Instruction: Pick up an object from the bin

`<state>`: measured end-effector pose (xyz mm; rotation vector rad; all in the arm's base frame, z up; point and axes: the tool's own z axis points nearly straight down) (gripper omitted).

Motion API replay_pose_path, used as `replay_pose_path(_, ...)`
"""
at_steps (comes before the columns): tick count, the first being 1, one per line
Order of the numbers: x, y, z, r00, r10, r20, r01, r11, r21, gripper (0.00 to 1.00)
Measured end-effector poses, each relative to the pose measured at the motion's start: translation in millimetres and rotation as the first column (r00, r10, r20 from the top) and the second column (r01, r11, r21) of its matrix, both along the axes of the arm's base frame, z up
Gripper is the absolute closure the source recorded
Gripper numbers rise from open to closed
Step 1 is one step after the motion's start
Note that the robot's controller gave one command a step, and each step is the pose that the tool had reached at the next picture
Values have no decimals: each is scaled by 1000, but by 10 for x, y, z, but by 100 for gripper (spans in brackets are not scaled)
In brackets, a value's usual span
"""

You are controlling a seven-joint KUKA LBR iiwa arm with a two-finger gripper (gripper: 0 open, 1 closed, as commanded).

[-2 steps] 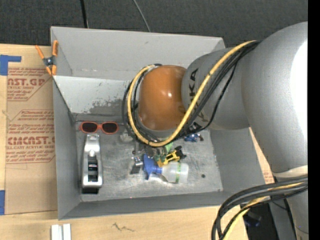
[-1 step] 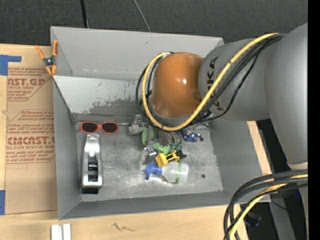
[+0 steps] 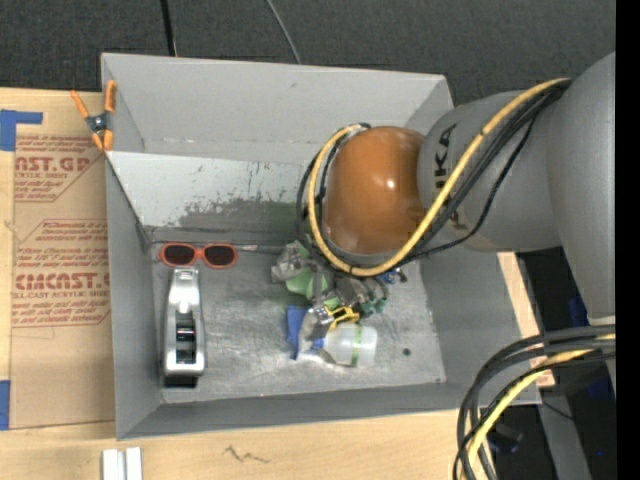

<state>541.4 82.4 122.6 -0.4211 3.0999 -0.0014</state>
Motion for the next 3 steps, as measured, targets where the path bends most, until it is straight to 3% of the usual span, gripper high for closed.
replay_pose_path(1,-33,-631,-471,999,39,-12,-39,999,5,100)
replay_pose_path(2,-32,-631,-471,999,39,-12,-38,999,5,100)
replay_pose_path(3,-86,-577,987,994,105,-8,-105,994,0,100)
